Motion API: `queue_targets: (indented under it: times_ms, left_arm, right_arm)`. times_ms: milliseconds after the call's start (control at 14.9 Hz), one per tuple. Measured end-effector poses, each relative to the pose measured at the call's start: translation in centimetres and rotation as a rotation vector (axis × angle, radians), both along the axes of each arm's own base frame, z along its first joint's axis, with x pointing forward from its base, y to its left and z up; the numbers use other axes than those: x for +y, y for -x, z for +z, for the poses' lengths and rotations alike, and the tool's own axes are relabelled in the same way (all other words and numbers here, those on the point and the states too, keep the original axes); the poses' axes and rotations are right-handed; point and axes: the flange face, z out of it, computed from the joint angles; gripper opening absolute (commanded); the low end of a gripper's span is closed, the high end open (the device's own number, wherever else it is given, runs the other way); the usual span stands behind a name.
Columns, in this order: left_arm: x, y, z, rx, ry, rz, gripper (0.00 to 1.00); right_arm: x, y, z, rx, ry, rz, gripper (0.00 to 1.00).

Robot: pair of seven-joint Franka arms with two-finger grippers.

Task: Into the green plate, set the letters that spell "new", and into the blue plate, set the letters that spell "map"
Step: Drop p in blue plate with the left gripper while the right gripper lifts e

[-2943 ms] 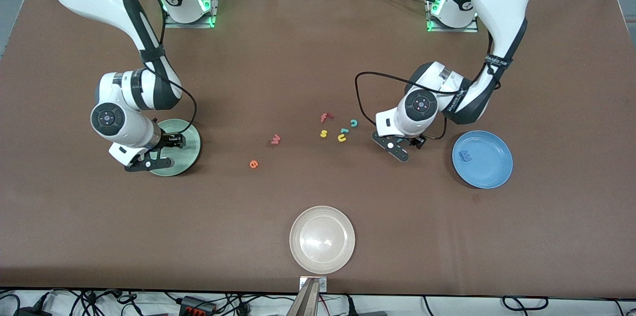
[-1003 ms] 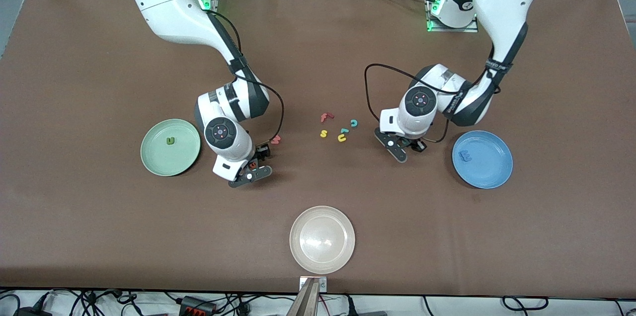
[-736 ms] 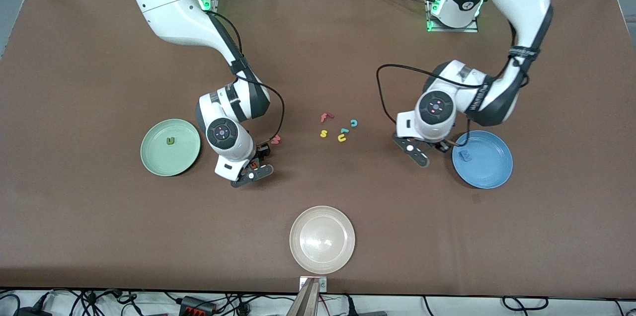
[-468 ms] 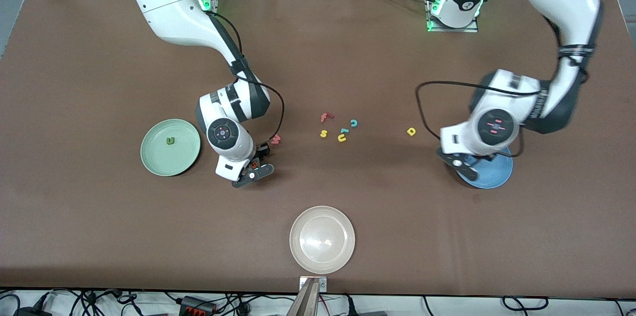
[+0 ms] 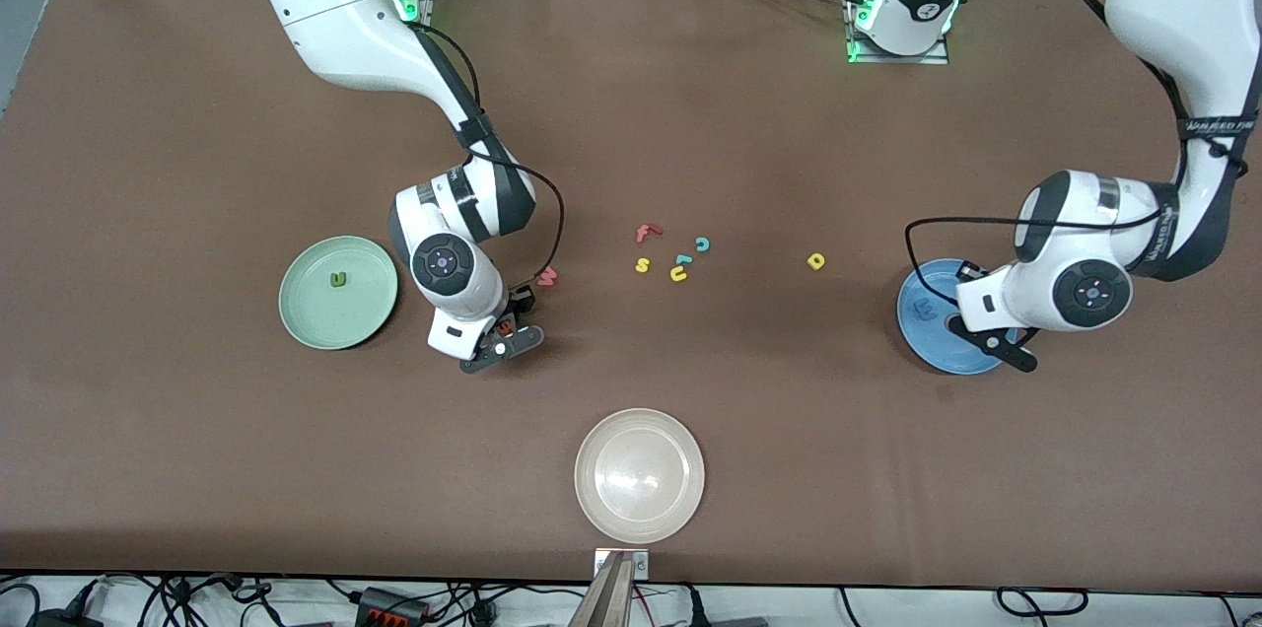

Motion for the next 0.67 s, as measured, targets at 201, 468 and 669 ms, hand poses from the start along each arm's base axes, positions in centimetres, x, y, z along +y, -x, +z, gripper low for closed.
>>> queue_targets:
  times_ms: [201,468,669]
  left_arm:
    - [-0.8,0.4,-3.3,-0.005,0.022,0.019,0.27]
    - [-0.7,0.7,-4.6,0.010,0.026,0.029,1.00]
    - [-0.4,0.6,-4.3,0.004,0.027,0.034,1.00]
  right_arm:
    - [0.0,-0.1,0.1,-0.004,0.000,0.001,0.10]
    - [-0.2,-0.3,0.3,-0.008,0.000,-0.001,0.09]
    - [-0.8,-0.6,1.3,-0.003,0.008,-0.015,0.08]
